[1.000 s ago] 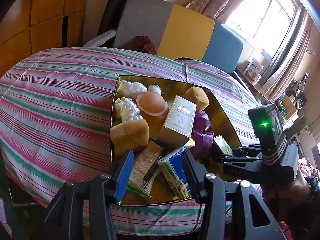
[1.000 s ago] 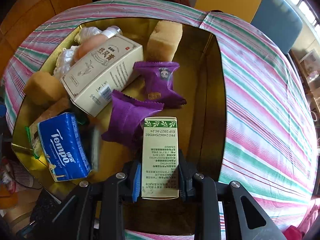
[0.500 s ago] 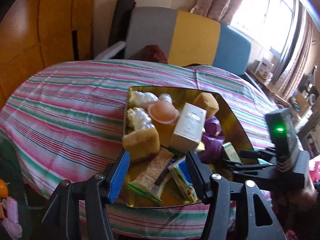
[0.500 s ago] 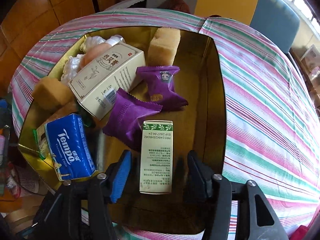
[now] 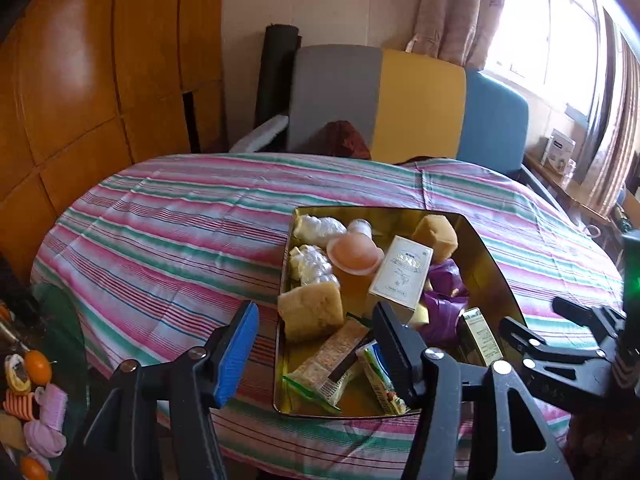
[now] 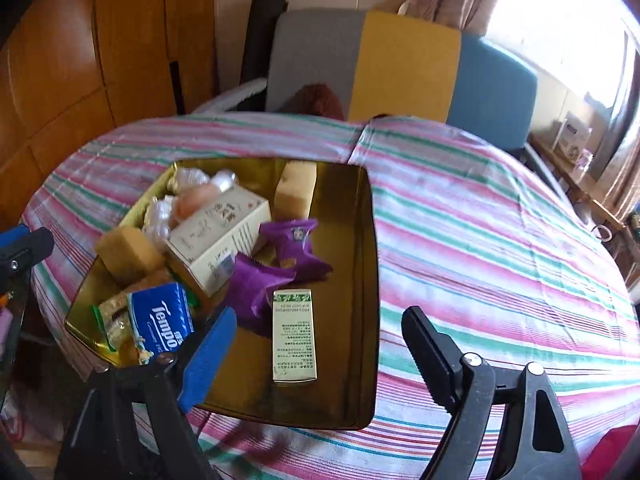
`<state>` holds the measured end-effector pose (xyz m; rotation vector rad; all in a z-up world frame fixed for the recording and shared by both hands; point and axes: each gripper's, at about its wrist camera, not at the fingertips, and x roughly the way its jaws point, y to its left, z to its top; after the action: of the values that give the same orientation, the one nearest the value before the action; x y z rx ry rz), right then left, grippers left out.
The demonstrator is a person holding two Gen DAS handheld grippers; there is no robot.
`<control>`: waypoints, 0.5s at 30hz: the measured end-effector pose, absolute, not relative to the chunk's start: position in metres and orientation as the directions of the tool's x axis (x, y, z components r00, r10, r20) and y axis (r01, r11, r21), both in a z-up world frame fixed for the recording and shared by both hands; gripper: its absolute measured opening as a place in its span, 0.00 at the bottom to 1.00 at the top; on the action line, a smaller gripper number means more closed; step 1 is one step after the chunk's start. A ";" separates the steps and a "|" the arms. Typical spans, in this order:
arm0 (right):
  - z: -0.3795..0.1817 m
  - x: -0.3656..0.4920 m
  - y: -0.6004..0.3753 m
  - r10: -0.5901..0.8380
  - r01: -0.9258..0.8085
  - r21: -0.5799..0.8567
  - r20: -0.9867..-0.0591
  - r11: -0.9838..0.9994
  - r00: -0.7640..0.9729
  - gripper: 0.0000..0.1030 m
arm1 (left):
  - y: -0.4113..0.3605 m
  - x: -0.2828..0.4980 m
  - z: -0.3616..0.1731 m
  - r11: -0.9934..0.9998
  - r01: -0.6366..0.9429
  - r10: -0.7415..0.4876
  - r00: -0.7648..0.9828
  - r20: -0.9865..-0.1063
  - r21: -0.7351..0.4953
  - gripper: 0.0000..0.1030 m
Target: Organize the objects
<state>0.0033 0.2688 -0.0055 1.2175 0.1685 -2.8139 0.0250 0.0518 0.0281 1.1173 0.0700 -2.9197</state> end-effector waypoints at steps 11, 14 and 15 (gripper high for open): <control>0.009 0.024 0.258 -0.049 0.100 -0.036 -0.675 -0.994 -0.736 0.94 | 0.059 0.036 0.033 -0.994 0.105 -0.089 -0.768 -0.634 0.012 0.69; 0.009 0.028 0.257 -0.048 0.103 -0.040 -0.682 -0.994 -0.730 0.94 | 0.057 0.037 0.030 -0.996 0.093 -0.074 -0.774 -0.628 0.003 0.68; 0.008 0.029 0.257 -0.048 0.104 -0.042 -0.683 -0.994 -0.729 0.94 | 0.057 0.040 0.030 -0.995 0.096 -0.080 -0.785 -0.615 0.008 0.67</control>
<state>0.0288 0.2567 0.0080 1.1200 0.1184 -2.8448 0.0396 0.0571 0.0305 0.9913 0.0365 -2.8827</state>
